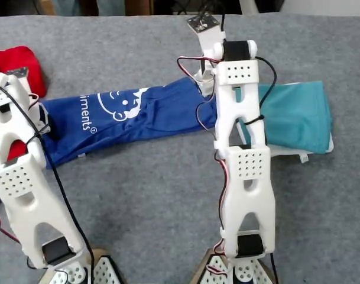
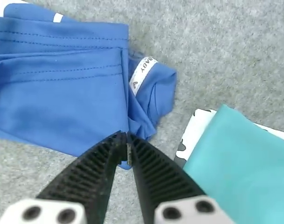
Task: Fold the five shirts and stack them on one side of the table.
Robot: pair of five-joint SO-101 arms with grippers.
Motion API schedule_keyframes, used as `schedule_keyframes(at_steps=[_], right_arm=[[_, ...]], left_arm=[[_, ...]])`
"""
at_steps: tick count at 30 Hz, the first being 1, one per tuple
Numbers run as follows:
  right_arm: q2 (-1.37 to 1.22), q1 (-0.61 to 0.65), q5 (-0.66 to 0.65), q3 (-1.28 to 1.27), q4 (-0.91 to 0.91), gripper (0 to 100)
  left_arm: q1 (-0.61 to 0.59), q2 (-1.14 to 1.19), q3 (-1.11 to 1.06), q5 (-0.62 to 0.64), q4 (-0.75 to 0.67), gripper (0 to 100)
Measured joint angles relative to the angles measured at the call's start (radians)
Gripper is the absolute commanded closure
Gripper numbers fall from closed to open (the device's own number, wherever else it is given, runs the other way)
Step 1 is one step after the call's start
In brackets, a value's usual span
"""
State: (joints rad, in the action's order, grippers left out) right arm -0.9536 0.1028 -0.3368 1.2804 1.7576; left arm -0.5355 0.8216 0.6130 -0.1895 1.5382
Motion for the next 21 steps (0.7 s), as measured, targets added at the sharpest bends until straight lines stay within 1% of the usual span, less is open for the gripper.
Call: schedule_keyframes(at_steps=[2, 3, 7, 8, 12, 15, 21], right_arm=[[0.0, -0.002, 0.0, 0.0, 0.0, 98.4], [0.0, -0.002, 0.0, 0.0, 0.0, 98.4], [0.0, -0.002, 0.0, 0.0, 0.0, 98.4], [0.0, -0.002, 0.0, 0.0, 0.0, 98.4], [0.0, -0.002, 0.0, 0.0, 0.0, 98.4], [0.0, -0.002, 0.0, 0.012, 0.002, 98.4], [0.0, -0.002, 0.0, 0.193, 0.003, 98.4]], left_arm=[[0.0, 0.034, 0.034, 0.0, 0.02, 82], [0.0, 0.048, 0.054, 0.0, 0.034, 84], [0.009, 0.098, 0.146, 0.0, 0.092, 96], [0.018, 0.107, 0.164, 0.0, 0.103, 98], [0.052, 0.141, 0.212, 0.0, 0.141, 97], [0.055, 0.158, 0.239, 0.0, 0.15, 97], [0.055, 0.157, 0.307, 0.0, 0.169, 97]])
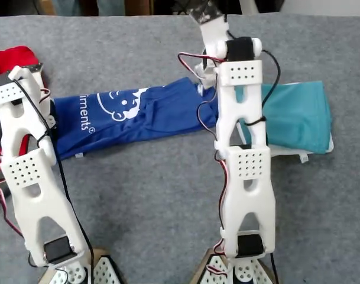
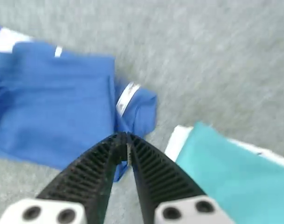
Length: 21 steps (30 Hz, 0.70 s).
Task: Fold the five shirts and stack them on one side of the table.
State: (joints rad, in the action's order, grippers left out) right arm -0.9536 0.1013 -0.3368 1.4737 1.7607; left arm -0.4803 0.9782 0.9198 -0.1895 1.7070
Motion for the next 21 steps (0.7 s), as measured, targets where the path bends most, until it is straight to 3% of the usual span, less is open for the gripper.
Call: schedule_keyframes(at_steps=[9, 21], right_arm=[[0.052, -0.009, 0.0, 0.155, -0.008, 98.4], [0.057, -0.192, -0.054, 0.163, -0.091, 98.4]], left_arm=[[0.058, -0.087, 0.077, 0.0, 0.043, 97], [0.258, -0.368, -0.058, 0.0, 0.043, 97]])
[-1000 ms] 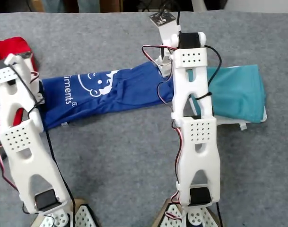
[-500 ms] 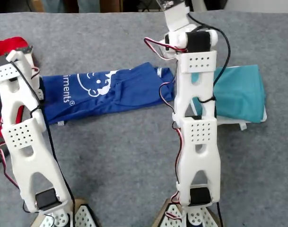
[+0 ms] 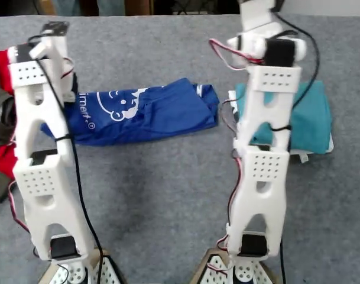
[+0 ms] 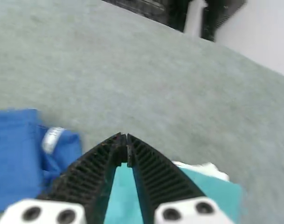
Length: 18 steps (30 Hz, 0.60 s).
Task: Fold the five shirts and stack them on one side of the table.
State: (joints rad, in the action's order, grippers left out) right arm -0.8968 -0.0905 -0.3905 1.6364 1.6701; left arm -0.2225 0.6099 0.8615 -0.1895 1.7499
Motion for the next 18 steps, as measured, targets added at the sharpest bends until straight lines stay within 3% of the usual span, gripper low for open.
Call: schedule_keyframes(at_steps=[4, 18], right_arm=[[0.028, -0.068, -0.049, 0.0, -0.002, 98.4], [0.046, -0.273, -0.061, 0.0, -0.054, 98.4]], left_arm=[[0.086, -0.032, -0.029, 0.0, 0.002, 97], [0.4, -0.037, 0.018, 0.222, -0.005, 97]])
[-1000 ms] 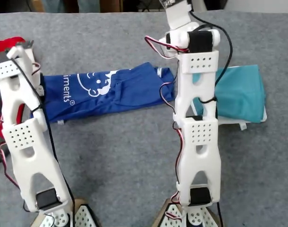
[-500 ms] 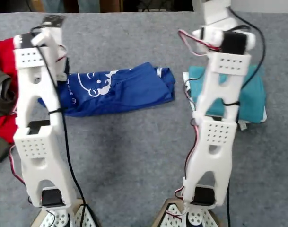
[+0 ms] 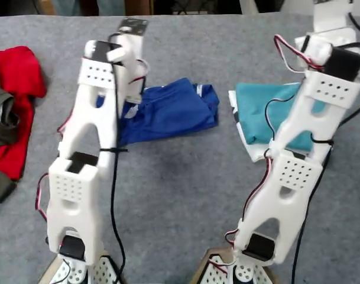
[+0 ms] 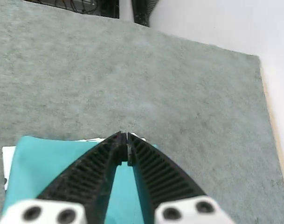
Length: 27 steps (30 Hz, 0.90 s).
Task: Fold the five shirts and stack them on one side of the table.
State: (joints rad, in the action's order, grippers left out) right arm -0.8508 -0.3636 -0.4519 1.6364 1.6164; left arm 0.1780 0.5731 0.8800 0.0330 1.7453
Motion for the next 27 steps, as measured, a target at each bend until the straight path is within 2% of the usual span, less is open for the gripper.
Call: schedule_keyframes(at_steps=[15, 27], right_arm=[[0.0, -0.002, 0.0, 0.0, 0.0, 98.4], [0.0, -0.011, 0.0, 0.0, 0.0, 98.4]], left_arm=[[0.204, 0.0, 0.011, 0.149, -0.285, 97], [0.302, 0.063, 0.011, 0.164, -0.417, 97]])
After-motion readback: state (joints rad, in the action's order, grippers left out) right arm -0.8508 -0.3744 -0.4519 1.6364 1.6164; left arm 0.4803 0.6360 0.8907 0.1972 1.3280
